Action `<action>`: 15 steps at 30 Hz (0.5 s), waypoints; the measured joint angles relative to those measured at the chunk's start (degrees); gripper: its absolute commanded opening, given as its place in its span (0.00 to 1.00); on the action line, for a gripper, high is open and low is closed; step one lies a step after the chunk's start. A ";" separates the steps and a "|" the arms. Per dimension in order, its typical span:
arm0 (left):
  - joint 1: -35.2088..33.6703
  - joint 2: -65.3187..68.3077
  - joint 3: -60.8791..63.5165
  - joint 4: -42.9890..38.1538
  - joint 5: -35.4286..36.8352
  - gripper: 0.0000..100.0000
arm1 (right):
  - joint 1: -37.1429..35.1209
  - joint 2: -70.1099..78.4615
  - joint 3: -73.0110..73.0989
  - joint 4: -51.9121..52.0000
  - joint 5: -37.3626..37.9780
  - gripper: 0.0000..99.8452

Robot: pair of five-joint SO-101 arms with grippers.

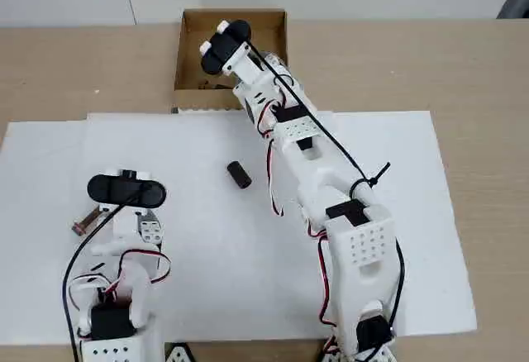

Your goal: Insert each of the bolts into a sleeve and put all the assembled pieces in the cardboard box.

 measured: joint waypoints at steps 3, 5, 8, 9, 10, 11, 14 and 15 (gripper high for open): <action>0.00 0.00 0.00 0.00 0.00 0.01 | 0.00 0.00 -0.44 0.09 0.00 0.13; 0.00 0.00 0.00 0.00 0.00 0.01 | 0.00 0.00 -0.44 0.09 0.00 0.07; 0.00 0.00 0.00 0.00 0.00 0.01 | 0.00 -1.32 -0.44 1.67 0.00 0.01; 0.00 0.00 0.00 0.00 0.00 0.01 | -0.18 -2.37 -0.44 3.25 0.00 0.01; 0.00 0.00 0.00 0.00 0.00 0.01 | -0.53 -4.04 -0.44 5.19 0.00 0.00; 0.00 0.00 0.00 0.00 0.00 0.01 | -0.97 -5.71 -0.44 7.30 0.00 0.00; 0.00 0.00 0.00 0.00 0.00 0.01 | -2.29 -11.52 -0.53 15.47 0.00 0.00; 0.00 0.00 0.00 0.00 0.00 0.01 | -2.46 -13.19 -0.53 18.37 0.00 0.00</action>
